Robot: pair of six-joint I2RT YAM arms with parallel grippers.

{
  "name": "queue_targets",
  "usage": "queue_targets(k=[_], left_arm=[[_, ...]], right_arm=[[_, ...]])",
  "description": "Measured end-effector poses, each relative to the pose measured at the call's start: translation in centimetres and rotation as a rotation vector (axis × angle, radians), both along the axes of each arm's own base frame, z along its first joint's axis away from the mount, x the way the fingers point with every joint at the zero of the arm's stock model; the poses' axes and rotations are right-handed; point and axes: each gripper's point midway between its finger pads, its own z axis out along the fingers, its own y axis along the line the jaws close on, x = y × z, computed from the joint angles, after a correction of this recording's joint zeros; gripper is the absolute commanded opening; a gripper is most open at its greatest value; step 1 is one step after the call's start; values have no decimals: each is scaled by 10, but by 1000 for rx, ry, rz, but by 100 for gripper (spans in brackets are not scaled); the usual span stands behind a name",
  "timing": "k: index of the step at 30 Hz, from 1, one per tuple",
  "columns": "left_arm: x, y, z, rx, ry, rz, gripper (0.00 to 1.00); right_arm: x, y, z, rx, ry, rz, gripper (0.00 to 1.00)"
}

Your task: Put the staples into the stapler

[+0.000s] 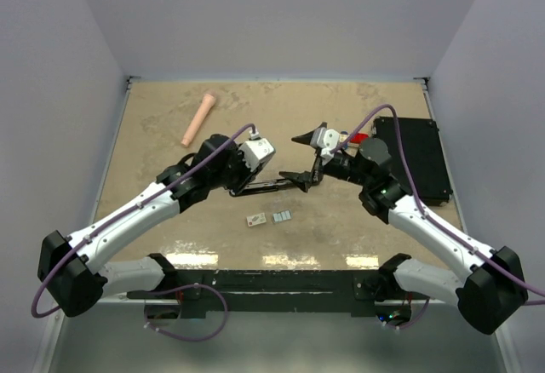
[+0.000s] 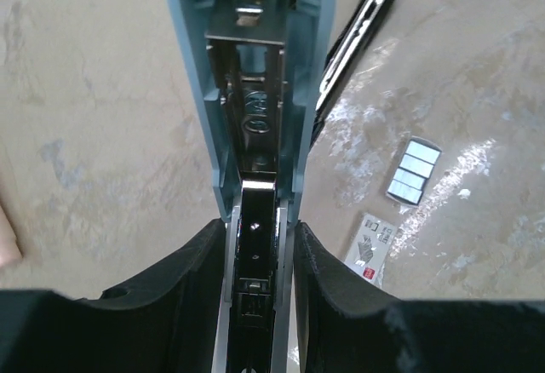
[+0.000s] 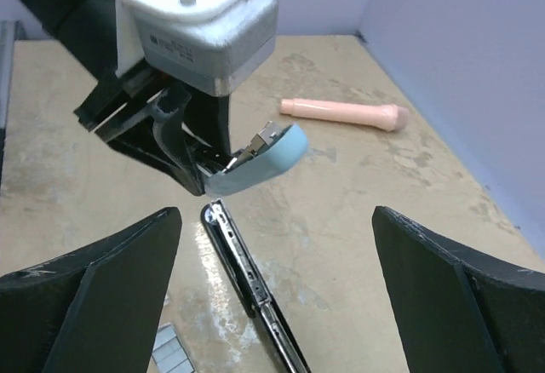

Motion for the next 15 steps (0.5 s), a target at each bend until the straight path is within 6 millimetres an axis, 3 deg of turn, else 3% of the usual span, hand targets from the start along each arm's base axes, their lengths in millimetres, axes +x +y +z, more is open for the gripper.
queue_targets(k=[7, 15], left_arm=[[6, 45, -38, -11, 96, 419, 0], [-6, 92, -80, -102, 177, 860, 0]], right_arm=[[16, -19, 21, 125, 41, -188, 99], [37, -30, -3, 160, 218, -349, 99]])
